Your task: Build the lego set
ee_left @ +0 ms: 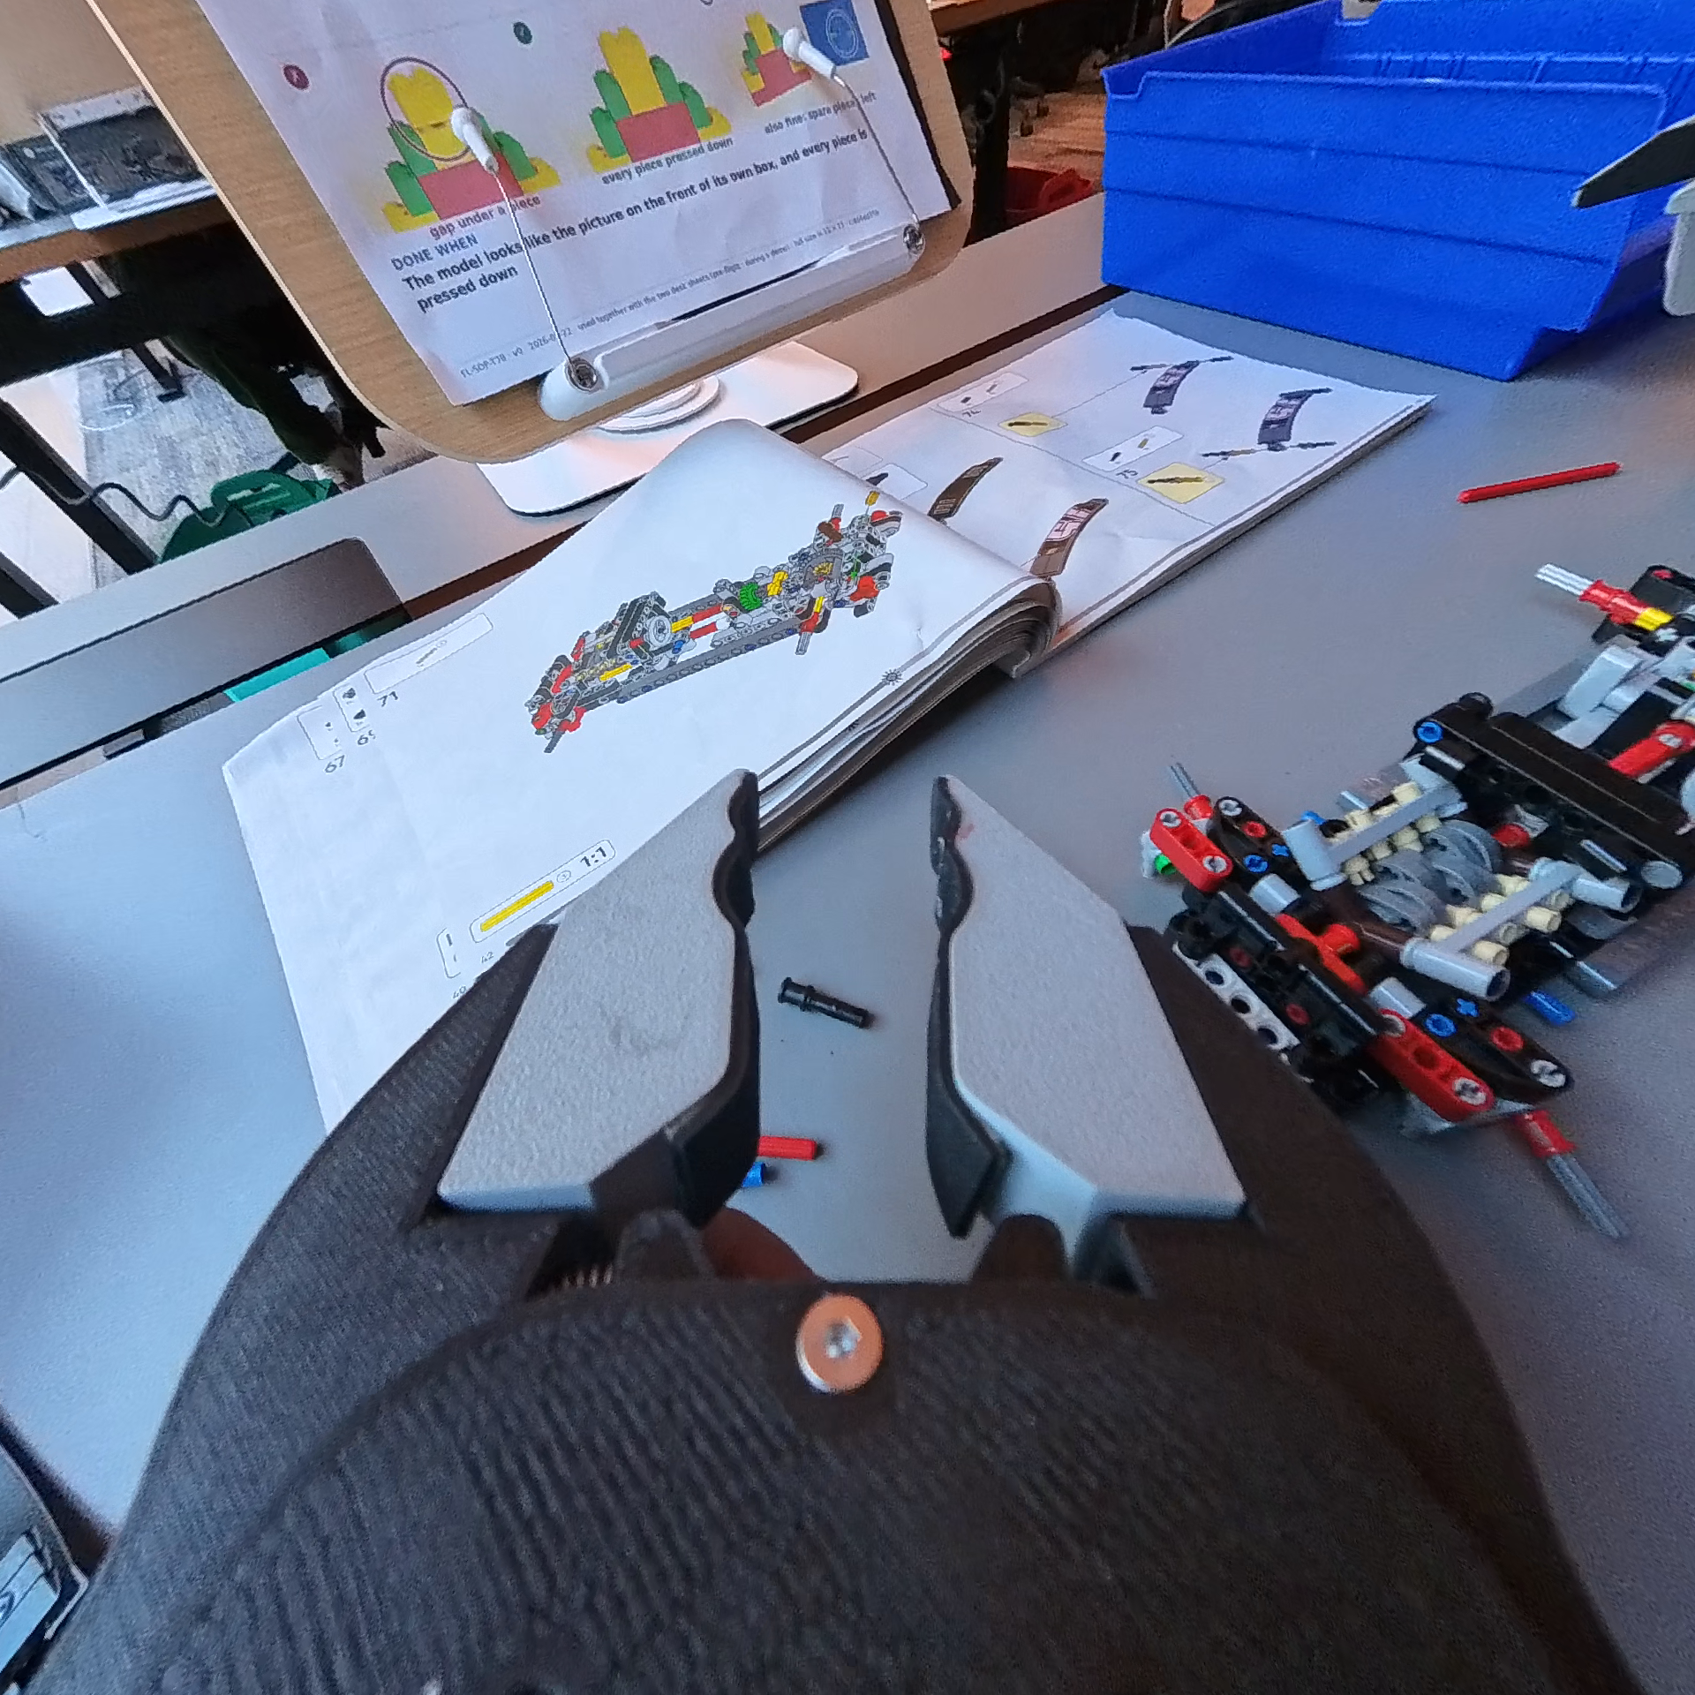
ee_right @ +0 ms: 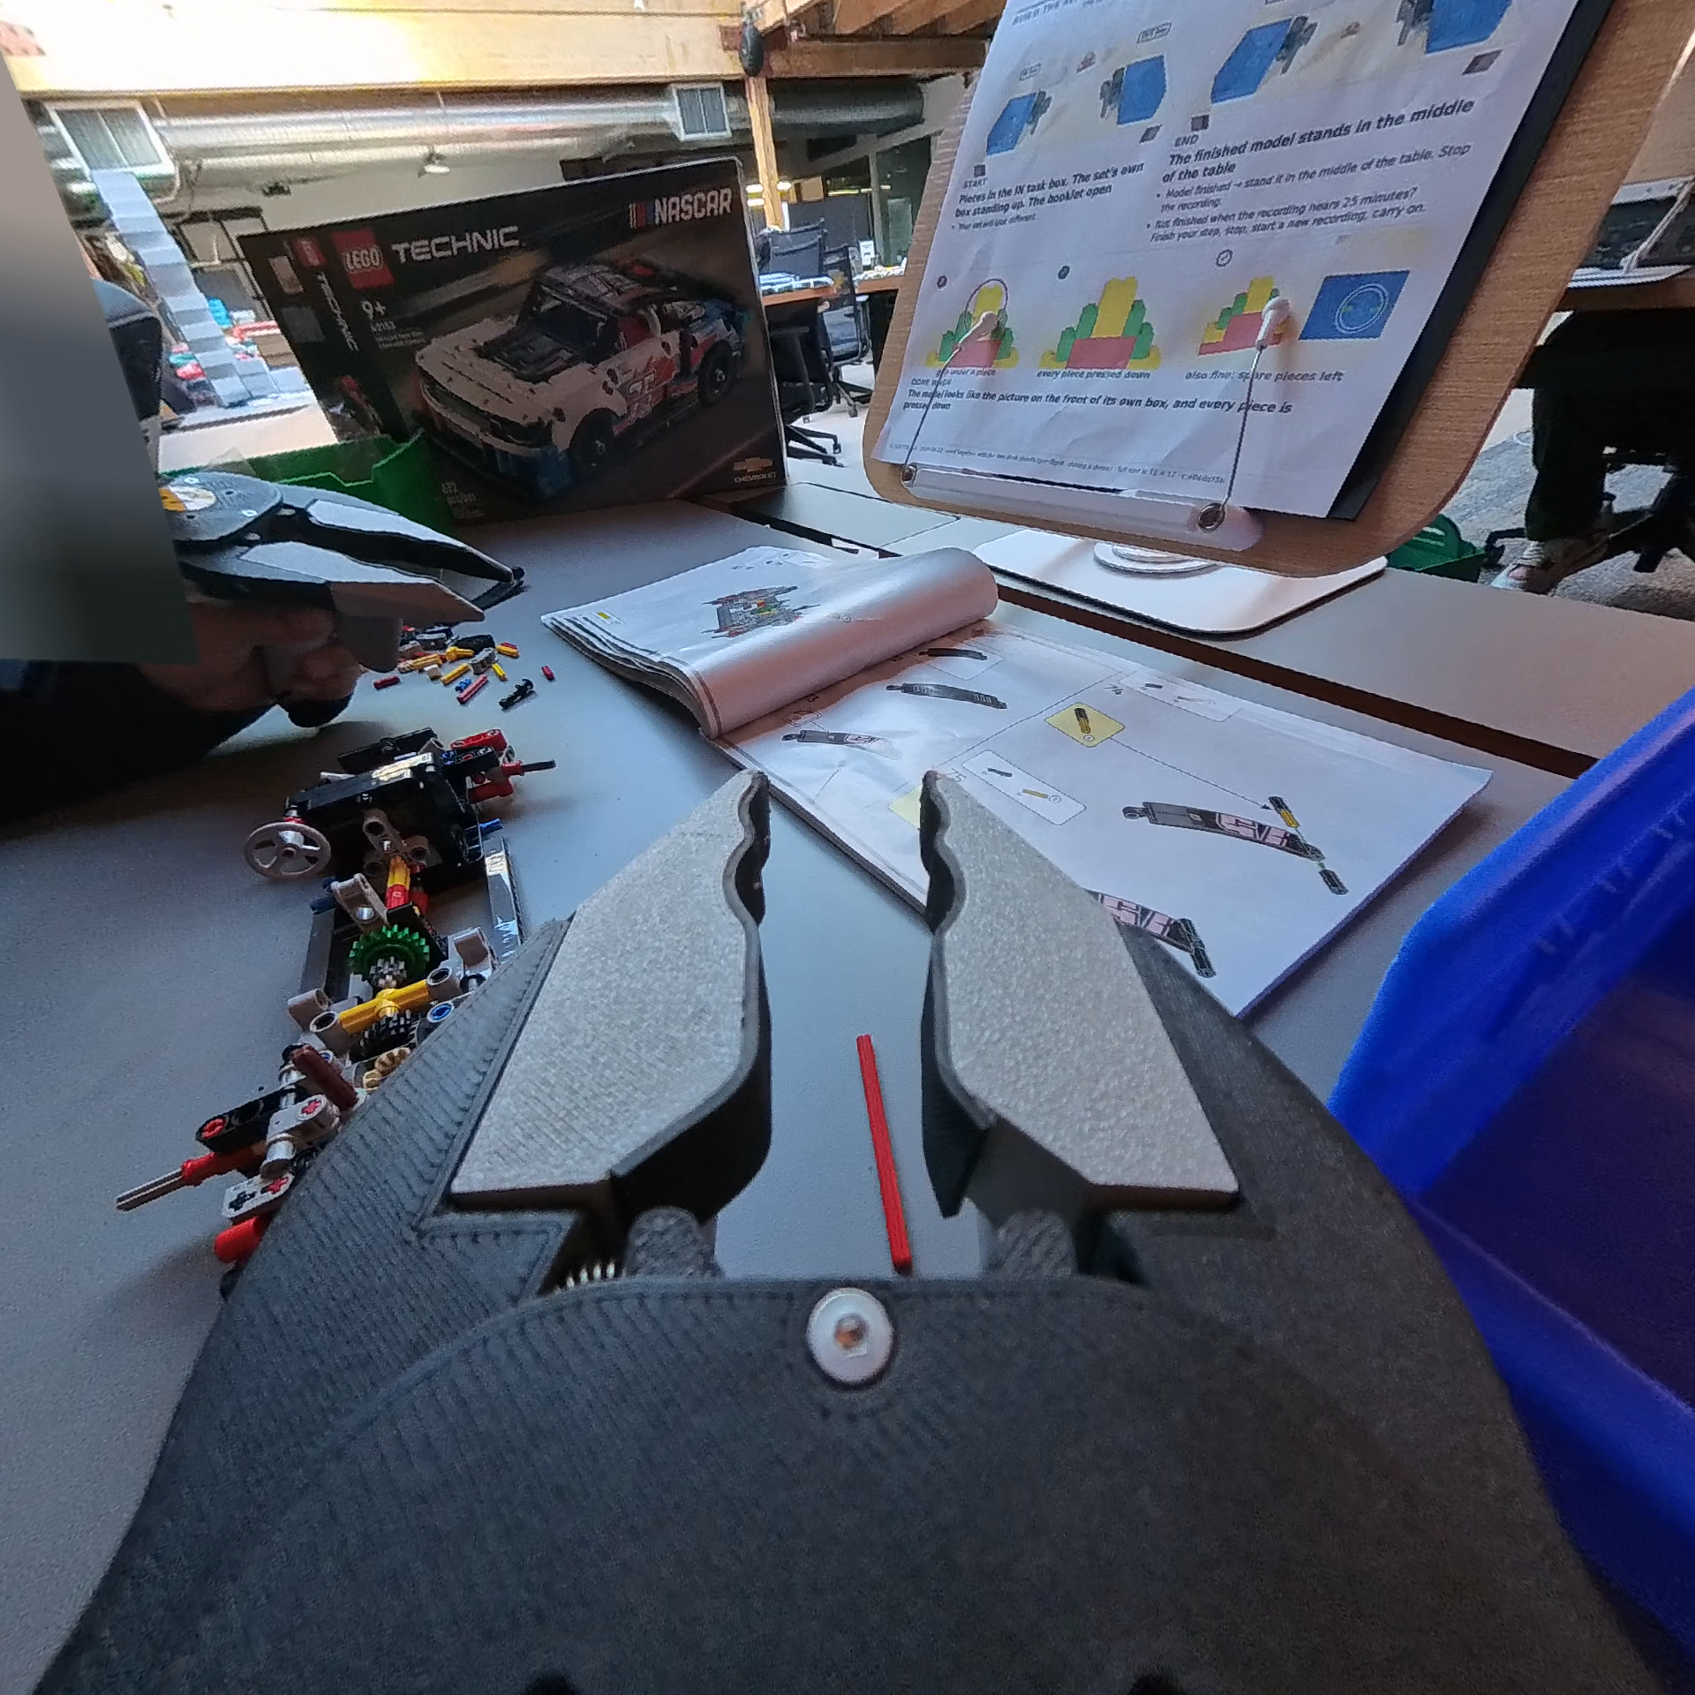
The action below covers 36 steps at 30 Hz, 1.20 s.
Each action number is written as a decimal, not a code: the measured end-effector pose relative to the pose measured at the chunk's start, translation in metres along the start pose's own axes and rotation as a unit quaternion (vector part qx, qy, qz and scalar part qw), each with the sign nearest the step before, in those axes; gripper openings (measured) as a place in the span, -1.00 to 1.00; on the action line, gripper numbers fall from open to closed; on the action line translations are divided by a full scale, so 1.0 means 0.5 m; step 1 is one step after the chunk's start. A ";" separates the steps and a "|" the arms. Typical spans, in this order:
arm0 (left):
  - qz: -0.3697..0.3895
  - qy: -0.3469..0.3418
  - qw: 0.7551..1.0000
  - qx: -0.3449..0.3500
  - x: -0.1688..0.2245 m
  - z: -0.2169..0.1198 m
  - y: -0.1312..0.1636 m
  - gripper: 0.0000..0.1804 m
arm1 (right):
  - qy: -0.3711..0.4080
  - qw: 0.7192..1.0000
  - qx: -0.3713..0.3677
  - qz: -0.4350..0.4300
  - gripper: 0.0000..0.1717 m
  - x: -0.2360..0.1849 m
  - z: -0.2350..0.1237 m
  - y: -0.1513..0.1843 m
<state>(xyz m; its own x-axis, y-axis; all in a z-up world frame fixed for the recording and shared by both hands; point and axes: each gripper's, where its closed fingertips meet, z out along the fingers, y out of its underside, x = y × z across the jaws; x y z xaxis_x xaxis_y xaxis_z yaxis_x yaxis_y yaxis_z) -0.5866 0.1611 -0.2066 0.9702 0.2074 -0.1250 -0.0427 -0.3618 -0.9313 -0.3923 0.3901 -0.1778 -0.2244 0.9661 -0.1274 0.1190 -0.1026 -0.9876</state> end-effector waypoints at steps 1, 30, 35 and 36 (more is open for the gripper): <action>0.000 0.000 1.000 0.000 0.000 0.000 0.000 -0.61 | 0.000 1.000 0.000 0.001 -0.65 0.001 -0.001 0.000; -0.107 -0.057 0.992 -0.019 -0.114 -0.018 0.027 -0.58 | 0.030 0.899 -0.371 -0.231 0.10 -0.167 0.507 0.082; -0.116 -0.056 0.992 -0.008 -0.120 -0.026 0.016 -0.58 | 0.083 0.856 -0.399 -0.317 0.04 -0.130 0.521 0.085; -0.116 -0.055 0.992 -0.008 -0.119 -0.026 0.015 -0.58 | 0.090 0.854 -0.397 -0.324 0.03 -0.122 0.516 0.078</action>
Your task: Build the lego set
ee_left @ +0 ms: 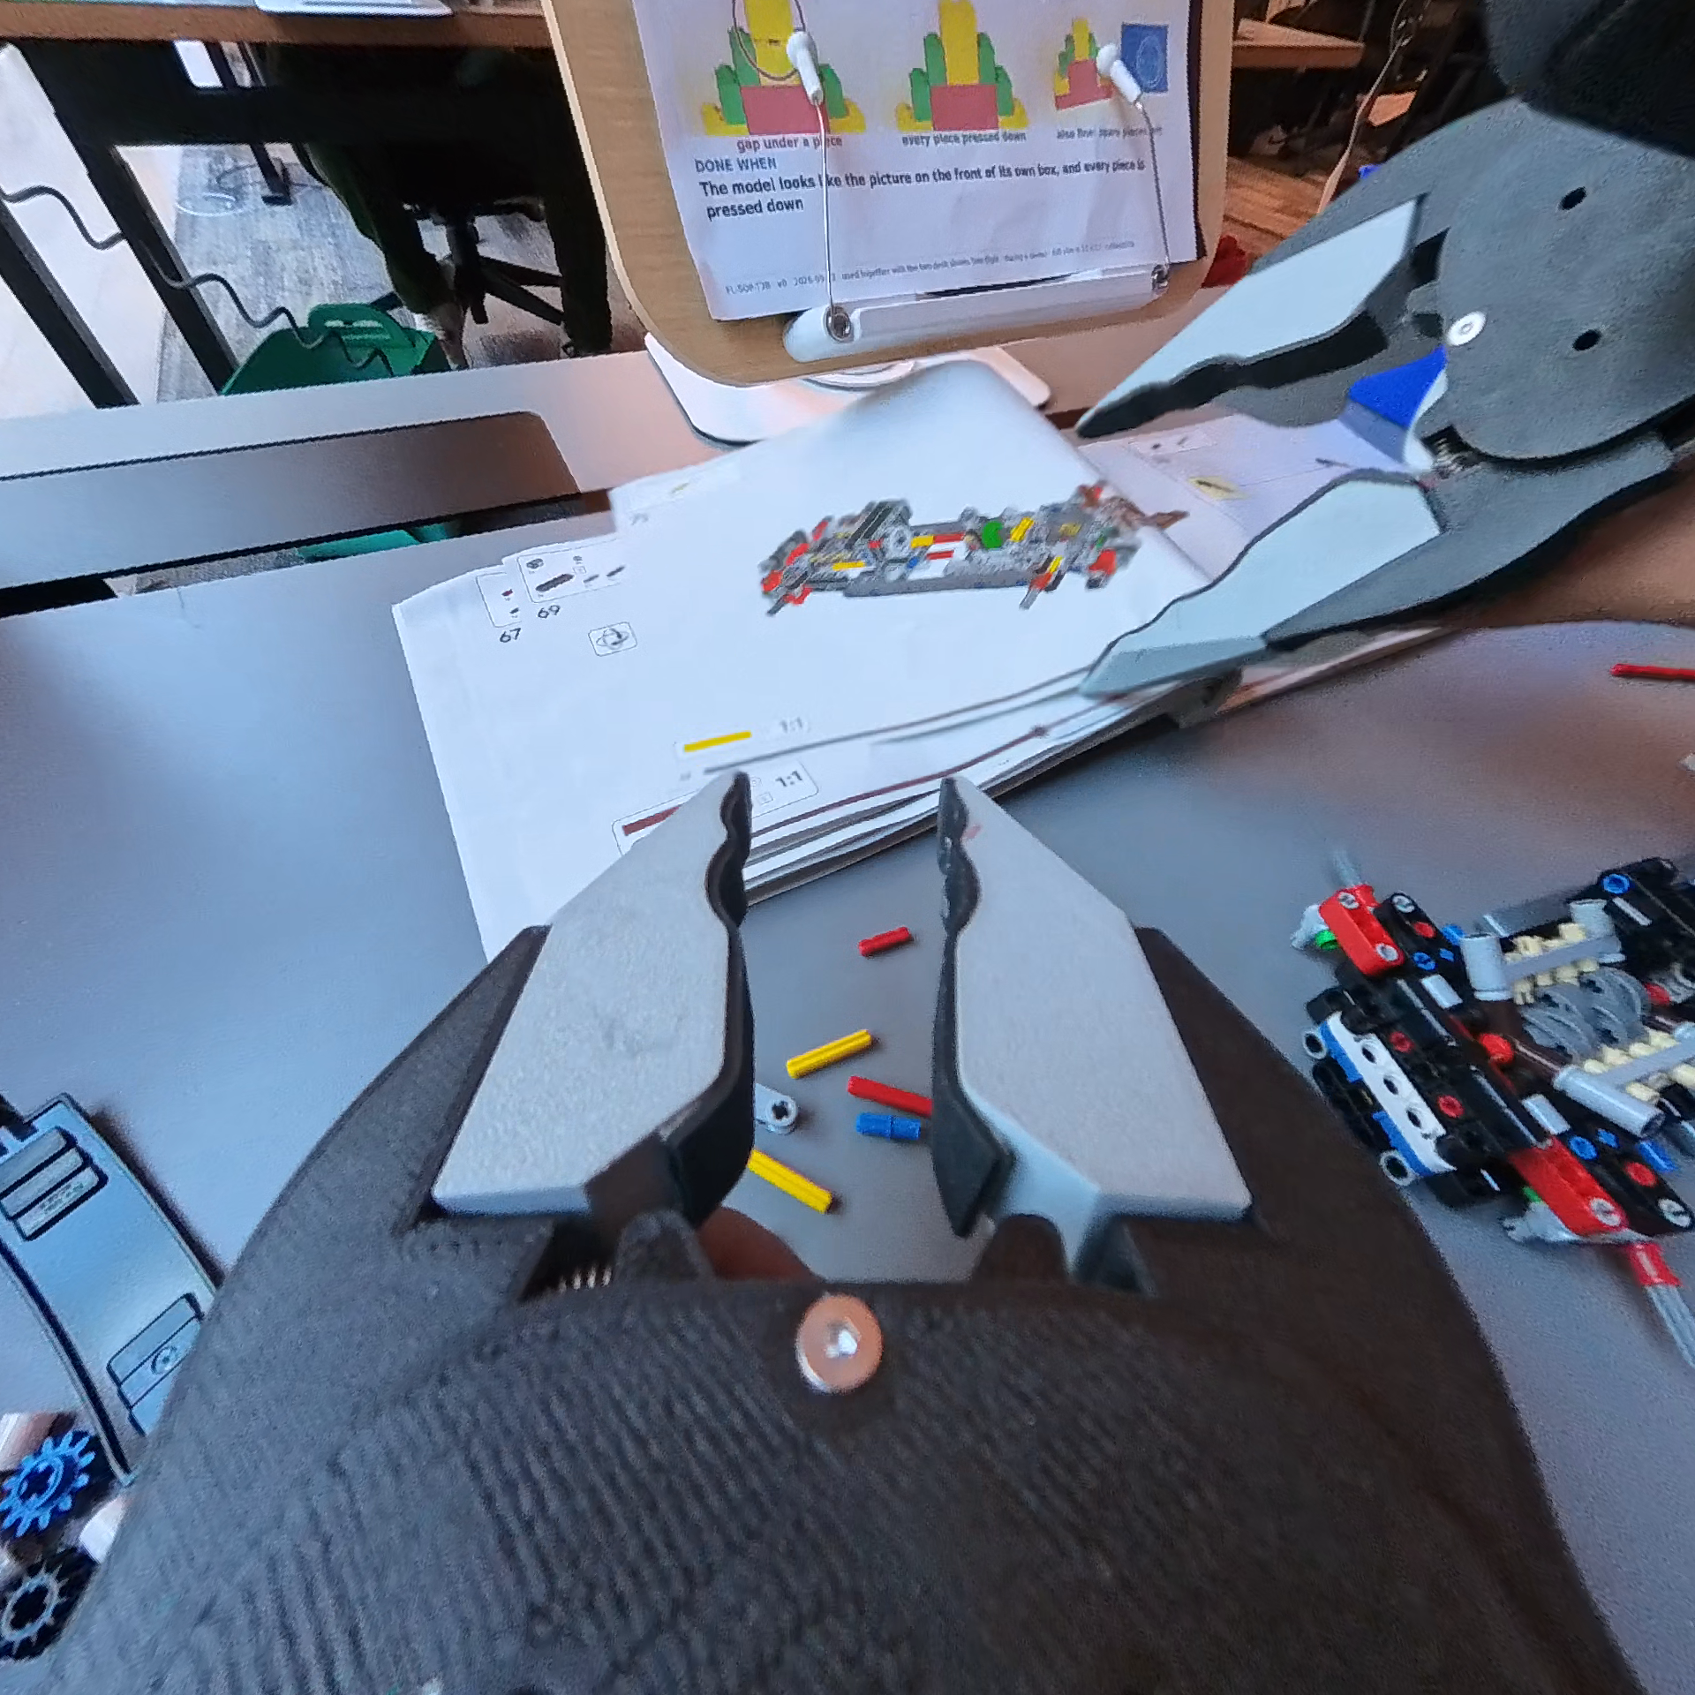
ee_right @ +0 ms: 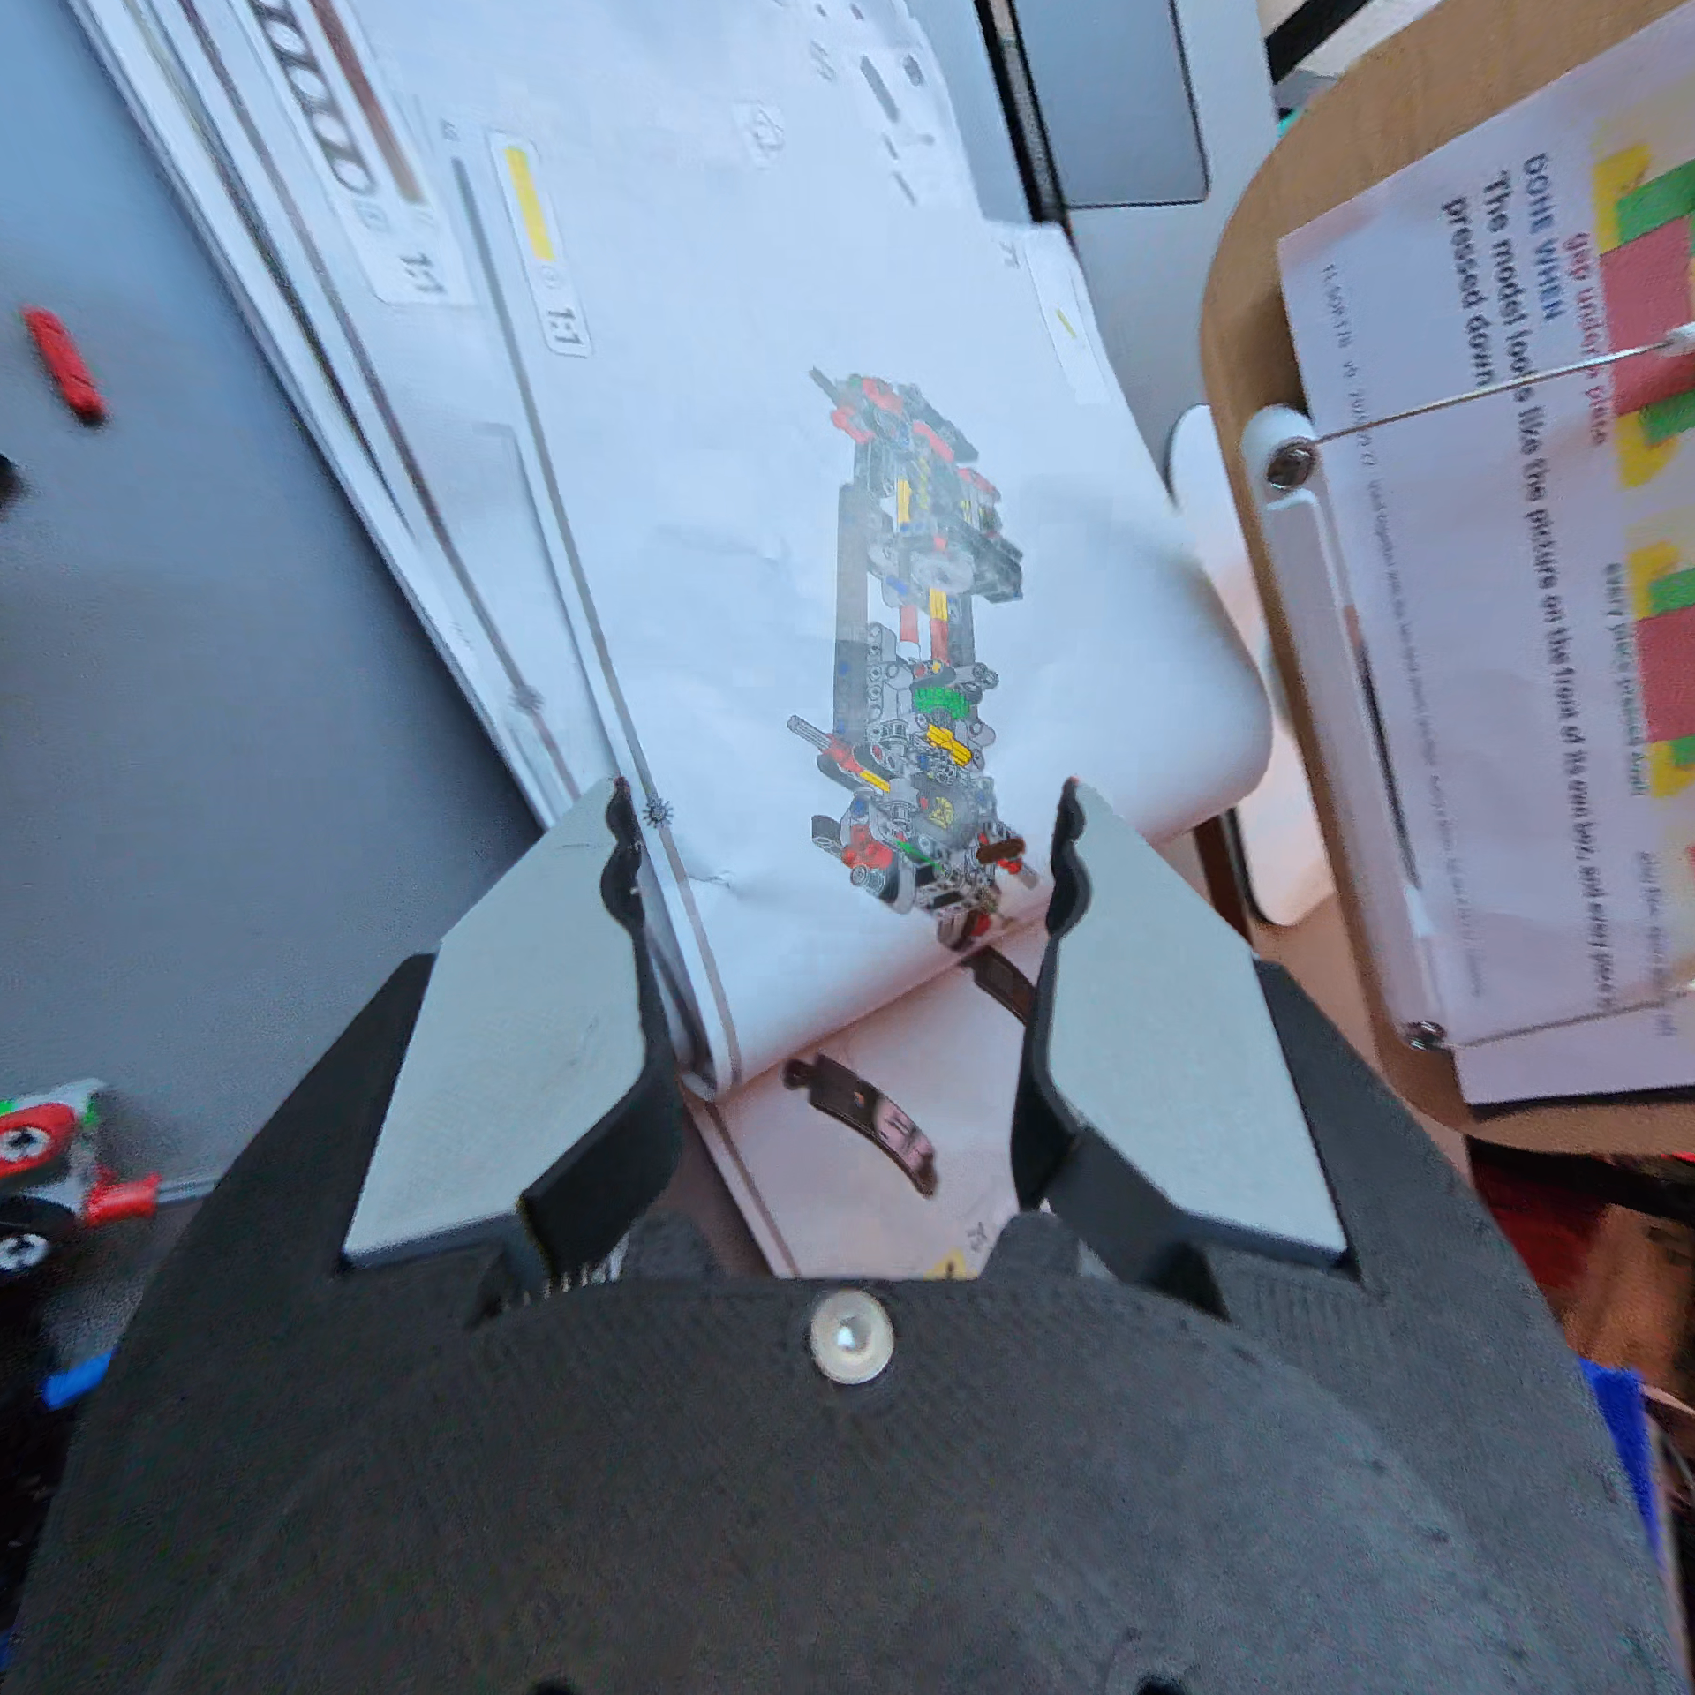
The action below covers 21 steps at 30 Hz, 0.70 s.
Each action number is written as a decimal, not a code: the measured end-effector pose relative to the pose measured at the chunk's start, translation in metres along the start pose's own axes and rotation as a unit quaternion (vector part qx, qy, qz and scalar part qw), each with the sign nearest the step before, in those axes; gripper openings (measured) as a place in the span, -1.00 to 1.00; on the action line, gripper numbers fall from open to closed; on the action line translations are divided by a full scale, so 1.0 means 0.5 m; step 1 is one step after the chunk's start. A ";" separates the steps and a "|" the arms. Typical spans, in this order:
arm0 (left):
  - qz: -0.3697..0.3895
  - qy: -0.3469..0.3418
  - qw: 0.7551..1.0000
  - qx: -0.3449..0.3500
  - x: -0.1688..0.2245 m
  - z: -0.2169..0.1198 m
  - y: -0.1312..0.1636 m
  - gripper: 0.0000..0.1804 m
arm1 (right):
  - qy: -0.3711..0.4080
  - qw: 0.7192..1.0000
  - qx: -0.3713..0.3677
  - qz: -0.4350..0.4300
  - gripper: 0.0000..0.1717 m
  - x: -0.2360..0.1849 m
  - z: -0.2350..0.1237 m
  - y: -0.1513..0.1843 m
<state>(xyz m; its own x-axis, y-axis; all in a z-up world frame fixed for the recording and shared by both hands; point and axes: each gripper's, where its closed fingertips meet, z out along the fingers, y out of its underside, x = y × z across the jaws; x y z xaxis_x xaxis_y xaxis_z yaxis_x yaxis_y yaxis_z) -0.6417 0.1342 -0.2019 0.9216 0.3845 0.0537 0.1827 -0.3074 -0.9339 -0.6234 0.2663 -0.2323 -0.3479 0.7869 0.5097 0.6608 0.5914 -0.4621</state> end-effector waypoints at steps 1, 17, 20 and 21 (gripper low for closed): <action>0.001 0.001 1.000 0.001 0.001 0.000 -0.001 -0.58 | 0.008 1.000 0.001 0.000 0.02 0.012 -0.008 0.004; -0.003 0.009 1.000 -0.010 0.006 0.007 0.009 -0.57 | 0.006 0.961 -0.010 0.276 -0.21 0.110 -0.086 0.303; -0.001 0.012 1.000 -0.012 0.009 0.009 0.012 -0.57 | -0.058 0.935 0.012 0.350 -0.25 0.088 -0.087 0.333; 0.002 0.011 1.000 -0.014 0.010 0.010 0.013 -0.57 | -0.078 0.926 0.022 0.369 -0.29 0.082 -0.091 0.338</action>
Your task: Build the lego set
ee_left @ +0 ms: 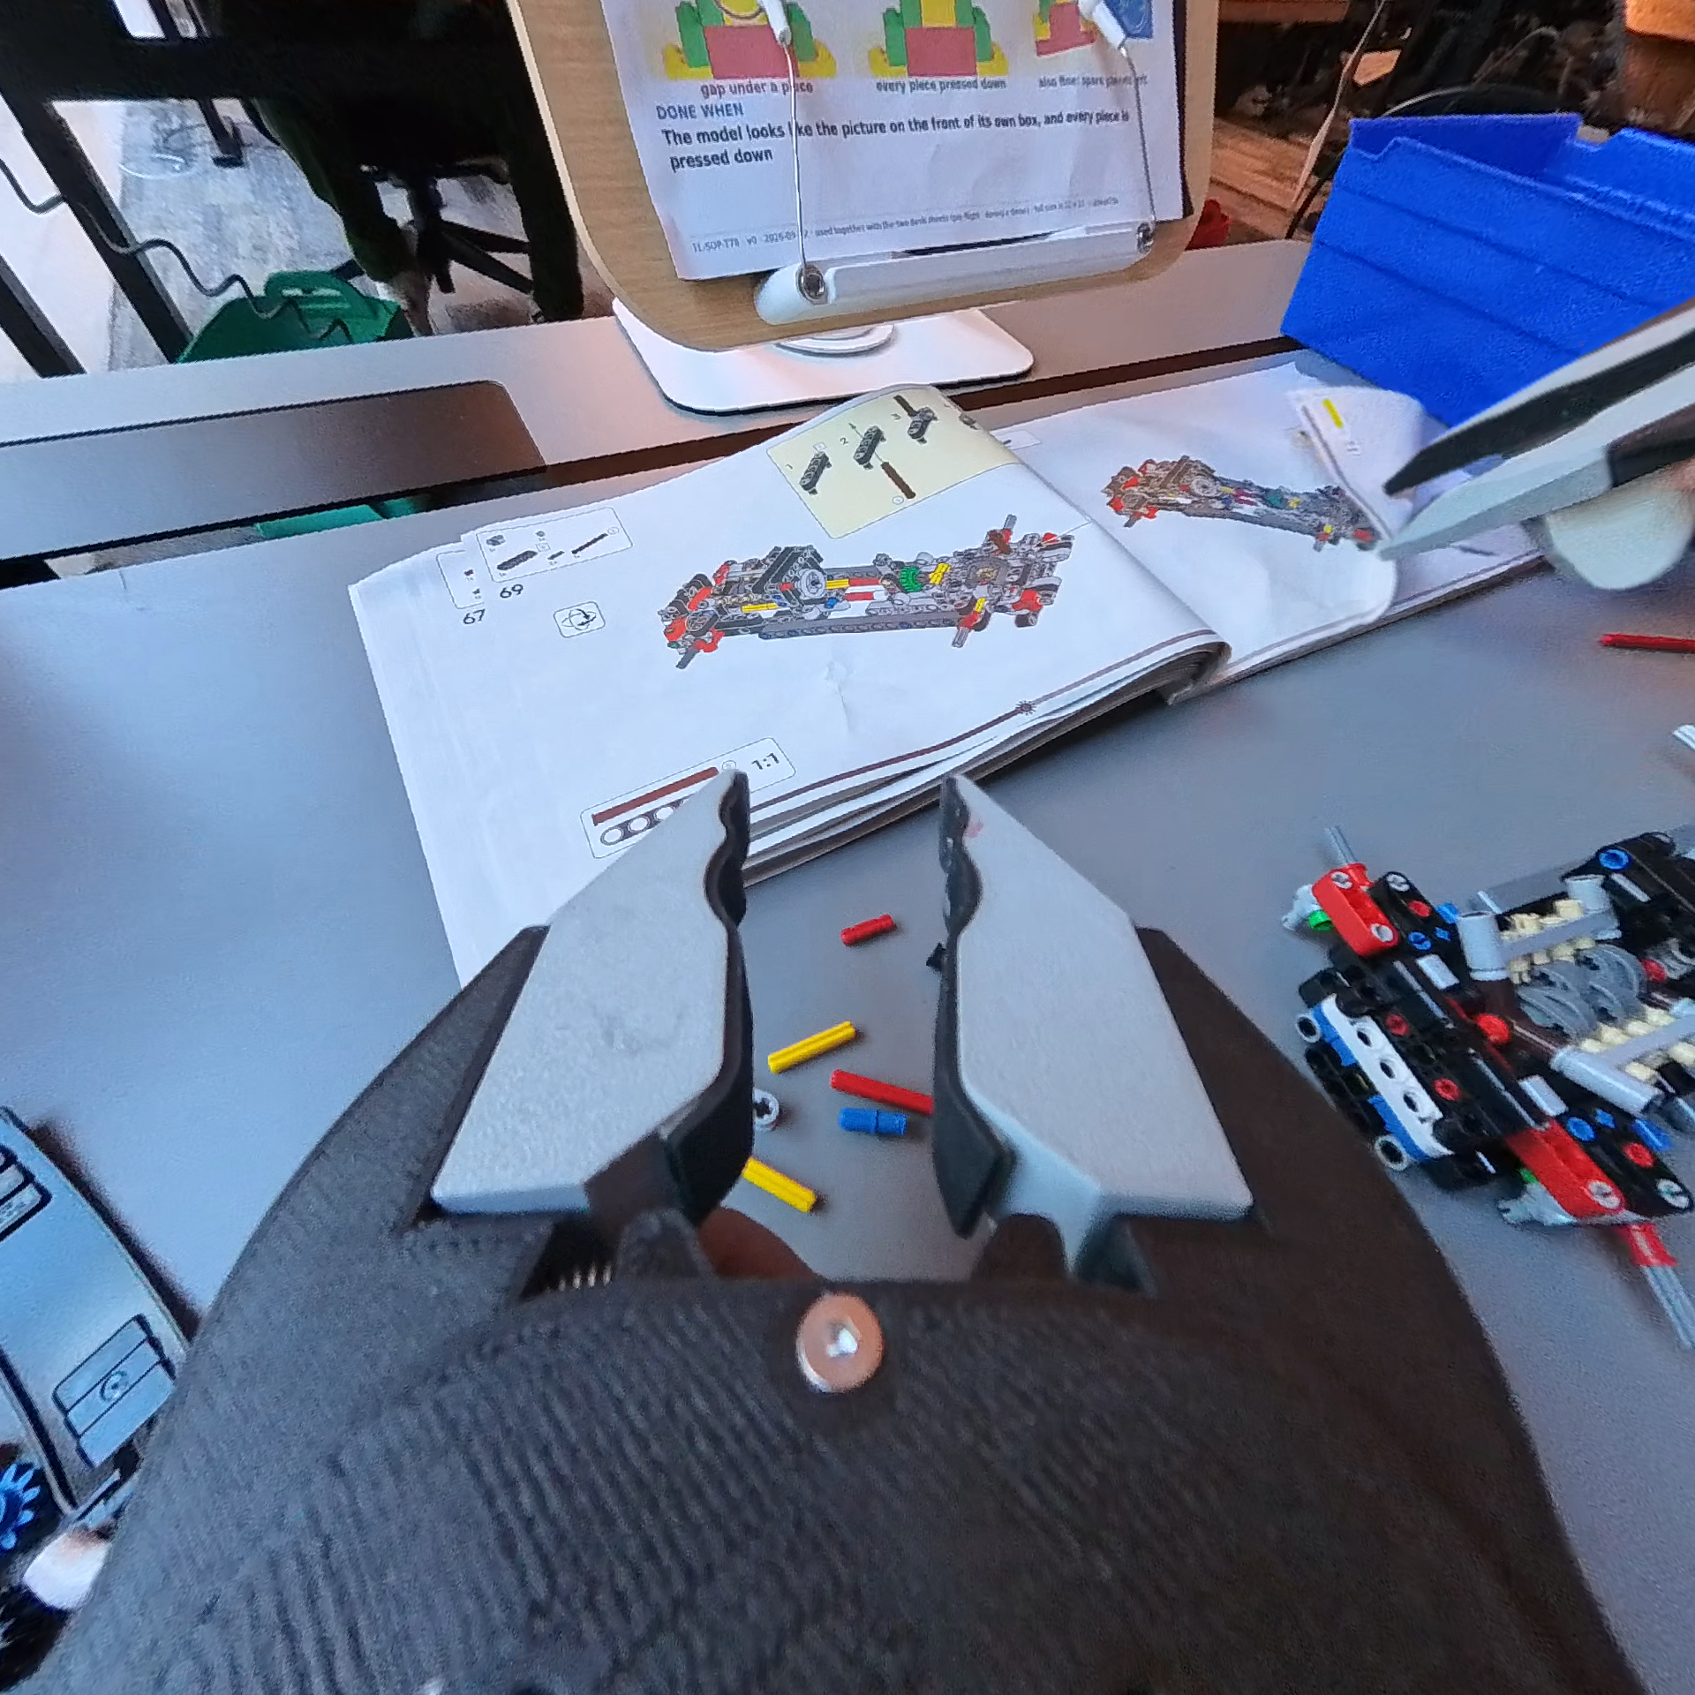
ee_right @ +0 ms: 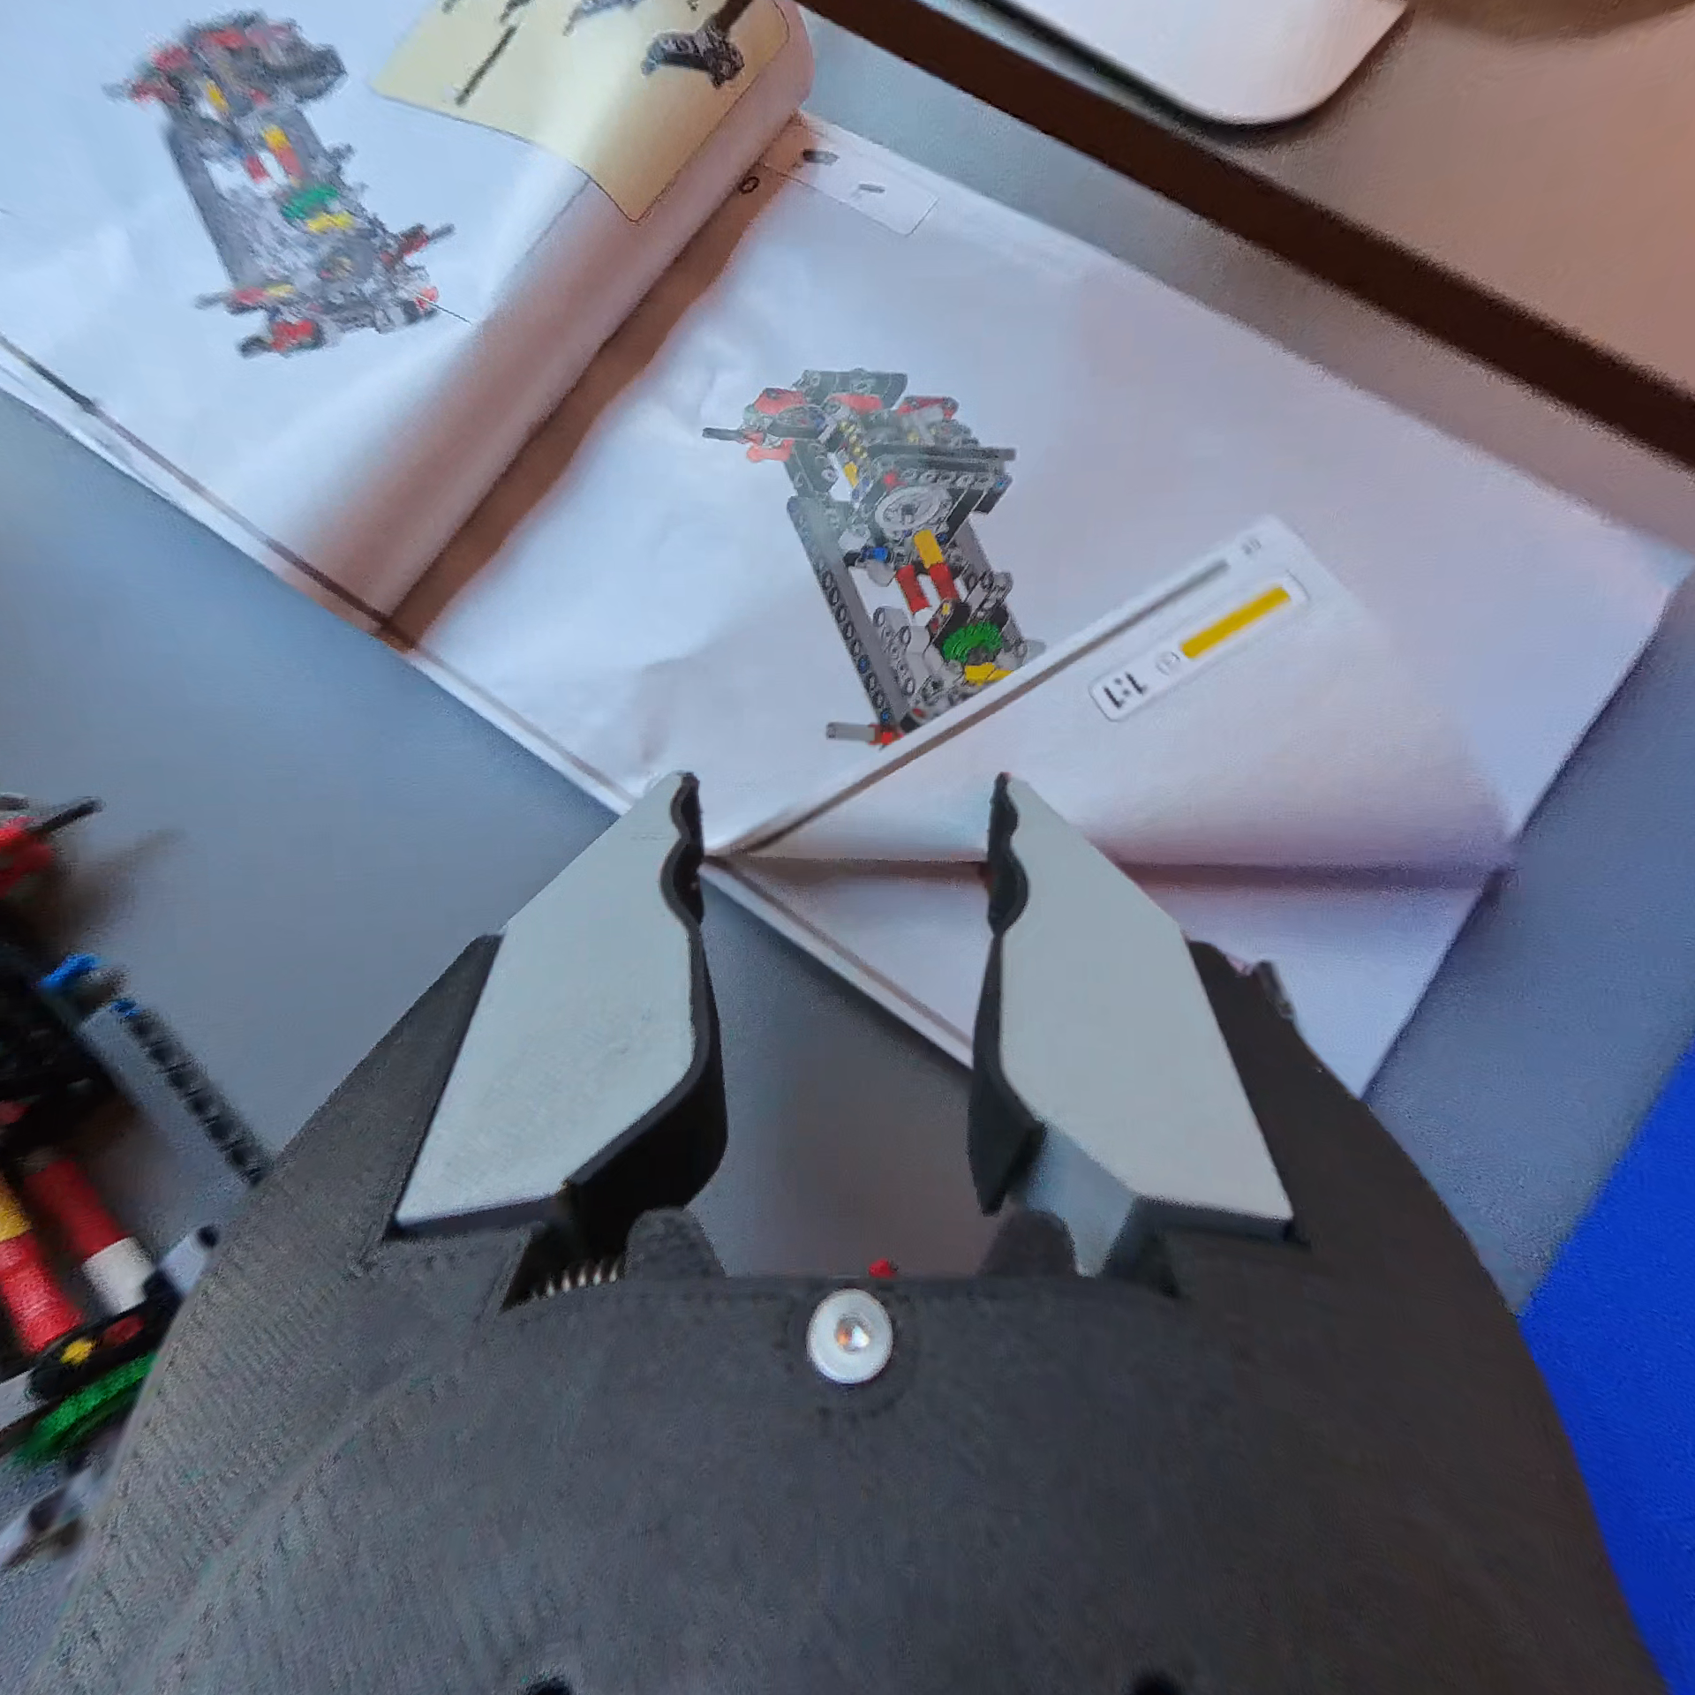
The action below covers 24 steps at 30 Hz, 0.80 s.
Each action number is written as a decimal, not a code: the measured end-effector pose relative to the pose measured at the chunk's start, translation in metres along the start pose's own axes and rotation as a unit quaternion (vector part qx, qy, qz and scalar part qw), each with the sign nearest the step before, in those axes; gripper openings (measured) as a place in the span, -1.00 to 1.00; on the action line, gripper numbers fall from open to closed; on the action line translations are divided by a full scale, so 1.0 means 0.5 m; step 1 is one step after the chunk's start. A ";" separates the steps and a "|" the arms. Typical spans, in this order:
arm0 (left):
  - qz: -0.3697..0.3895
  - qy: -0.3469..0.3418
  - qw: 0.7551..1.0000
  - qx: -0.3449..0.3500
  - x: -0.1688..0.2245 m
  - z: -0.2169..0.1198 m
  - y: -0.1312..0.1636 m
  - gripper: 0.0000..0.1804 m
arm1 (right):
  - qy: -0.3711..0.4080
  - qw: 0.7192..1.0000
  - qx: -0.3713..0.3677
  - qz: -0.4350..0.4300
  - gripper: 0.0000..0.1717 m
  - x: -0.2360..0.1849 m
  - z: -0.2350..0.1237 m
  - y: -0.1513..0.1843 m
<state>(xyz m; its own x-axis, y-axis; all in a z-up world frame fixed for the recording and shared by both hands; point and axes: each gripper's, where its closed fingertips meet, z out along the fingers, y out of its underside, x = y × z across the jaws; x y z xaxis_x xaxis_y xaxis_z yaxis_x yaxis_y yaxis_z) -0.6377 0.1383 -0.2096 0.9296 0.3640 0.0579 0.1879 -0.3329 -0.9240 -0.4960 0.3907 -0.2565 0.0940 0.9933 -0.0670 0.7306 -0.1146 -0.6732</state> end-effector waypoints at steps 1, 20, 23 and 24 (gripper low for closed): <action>0.002 -0.001 1.000 -0.001 0.000 0.000 0.001 -0.57 | -0.018 1.000 0.006 0.018 -0.34 0.000 -0.005 0.003; 0.022 -0.001 0.999 -0.024 0.003 0.014 0.021 -0.57 | -0.057 0.991 0.054 0.104 -0.44 0.072 -0.091 0.061; 0.020 0.003 0.999 -0.025 0.004 0.014 0.022 -0.58 | -0.048 0.994 0.037 0.090 -0.44 0.079 -0.093 0.077; 0.021 0.004 0.999 -0.024 0.005 0.013 0.021 -0.58 | -0.039 0.996 0.035 0.078 -0.44 0.082 -0.098 0.079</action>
